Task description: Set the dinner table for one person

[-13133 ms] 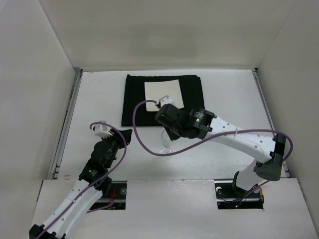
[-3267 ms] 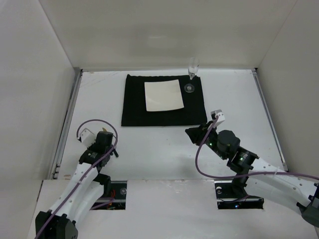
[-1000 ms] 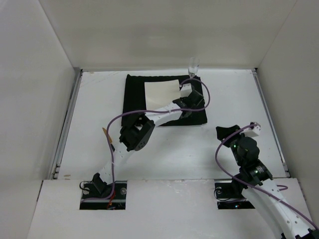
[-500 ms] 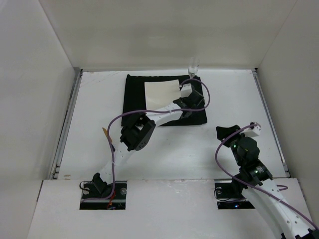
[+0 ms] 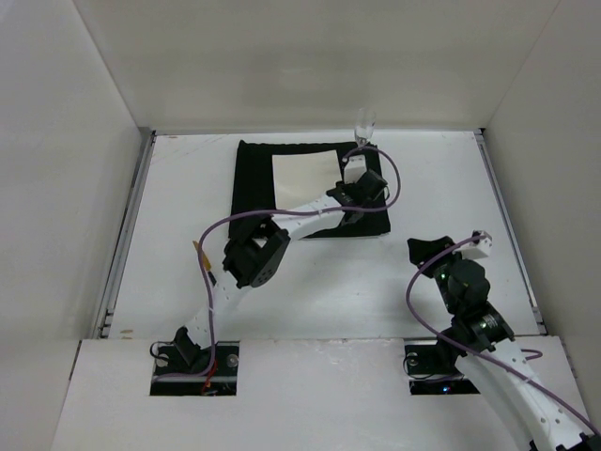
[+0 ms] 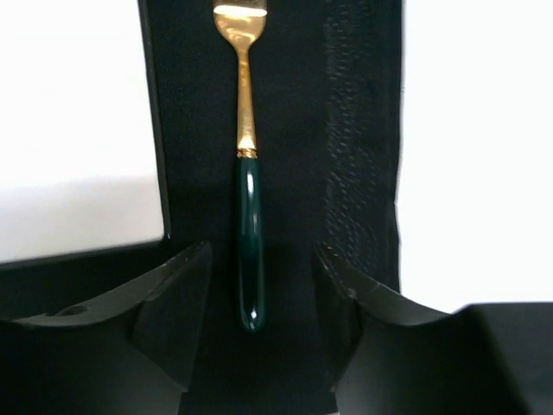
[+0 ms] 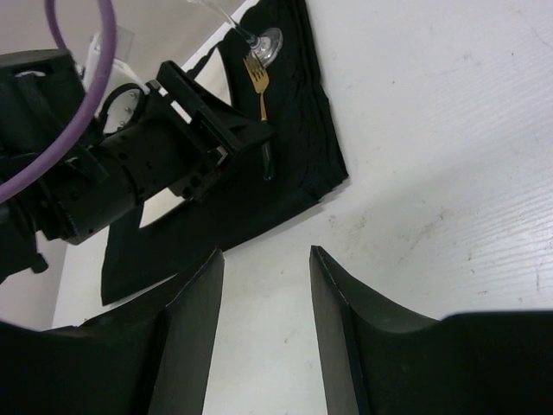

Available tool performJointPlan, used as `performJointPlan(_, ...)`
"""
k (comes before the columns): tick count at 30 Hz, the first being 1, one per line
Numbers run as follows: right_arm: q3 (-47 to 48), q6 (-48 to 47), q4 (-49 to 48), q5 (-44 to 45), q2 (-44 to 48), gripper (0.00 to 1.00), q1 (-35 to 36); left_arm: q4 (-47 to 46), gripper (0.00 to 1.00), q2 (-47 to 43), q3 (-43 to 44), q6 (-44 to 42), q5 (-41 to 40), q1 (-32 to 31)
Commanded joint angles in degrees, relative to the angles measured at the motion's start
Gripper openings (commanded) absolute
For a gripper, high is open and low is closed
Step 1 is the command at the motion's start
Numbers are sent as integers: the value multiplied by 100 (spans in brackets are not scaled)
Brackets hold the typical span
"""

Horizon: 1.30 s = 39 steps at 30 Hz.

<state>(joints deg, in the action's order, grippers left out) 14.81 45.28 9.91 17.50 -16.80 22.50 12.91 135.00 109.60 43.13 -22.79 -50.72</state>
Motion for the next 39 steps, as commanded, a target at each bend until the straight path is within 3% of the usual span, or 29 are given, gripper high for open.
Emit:
performJointPlan(1,-39,25,-165,-27,115,50,-13,-393,49,-1001,-140,-437,-296,-179)
performJointPlan(5,-57,25,-112,17,256,50,-22,-648,49,-1677,-517,-709,-560,-241)
performJointPlan(8,-66,25,-95,26,309,45,-22,-885,44,-2265,-1026,-771,-683,-206)
performJointPlan(13,-22,16,-104,-36,142,19,-5,-992,15,-3583,-2423,-701,-815,49)
performJointPlan(16,22,-10,-174,-71,-86,14,48,-869,8,-4637,-3678,-553,-1069,268)
performJointPlan(20,22,-36,-323,-176,-210,16,136,-125,11,-6385,-5550,175,-1403,803)
performJointPlan(24,22,-63,-393,-264,-236,20,206,1290,29,-8065,-7002,994,-1194,1778)
performJointPlan(28,31,-89,-490,-273,-333,26,364,2118,35,-9182,-7970,1197,-781,2482)
performJointPlan(33,40,-116,-552,-282,-421,30,470,2252,36,-9457,-8464,1267,-438,2774)
performJointPlan(39,57,-142,-613,-282,-535,32,558,1856,38,-8948,-8499,1276,-349,2581)
